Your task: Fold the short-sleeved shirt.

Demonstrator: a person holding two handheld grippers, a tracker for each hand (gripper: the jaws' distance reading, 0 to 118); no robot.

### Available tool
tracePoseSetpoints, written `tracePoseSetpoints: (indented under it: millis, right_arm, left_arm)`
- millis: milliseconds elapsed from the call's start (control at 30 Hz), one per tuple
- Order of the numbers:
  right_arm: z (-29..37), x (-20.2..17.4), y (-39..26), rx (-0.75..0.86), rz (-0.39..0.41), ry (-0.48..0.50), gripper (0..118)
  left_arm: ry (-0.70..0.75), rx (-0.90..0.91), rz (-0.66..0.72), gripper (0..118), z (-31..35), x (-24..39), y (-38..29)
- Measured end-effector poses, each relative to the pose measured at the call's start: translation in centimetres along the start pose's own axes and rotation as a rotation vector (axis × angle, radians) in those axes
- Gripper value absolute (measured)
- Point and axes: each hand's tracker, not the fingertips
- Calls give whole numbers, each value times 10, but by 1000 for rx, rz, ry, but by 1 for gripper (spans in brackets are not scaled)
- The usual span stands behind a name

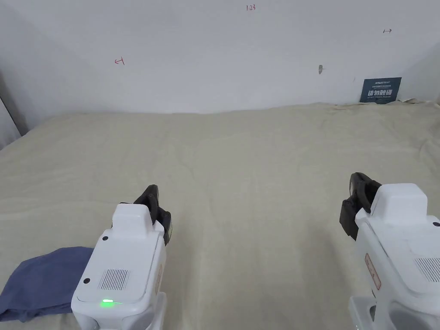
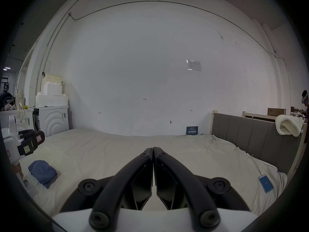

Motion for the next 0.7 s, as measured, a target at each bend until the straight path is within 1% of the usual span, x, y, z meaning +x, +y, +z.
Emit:
tracePoseSetpoints:
  millis: [700]
  right_arm:
    - [4,-5,1,-5,6,4,0]
  left_arm:
    - [15,1,0,0,2,-5,-1]
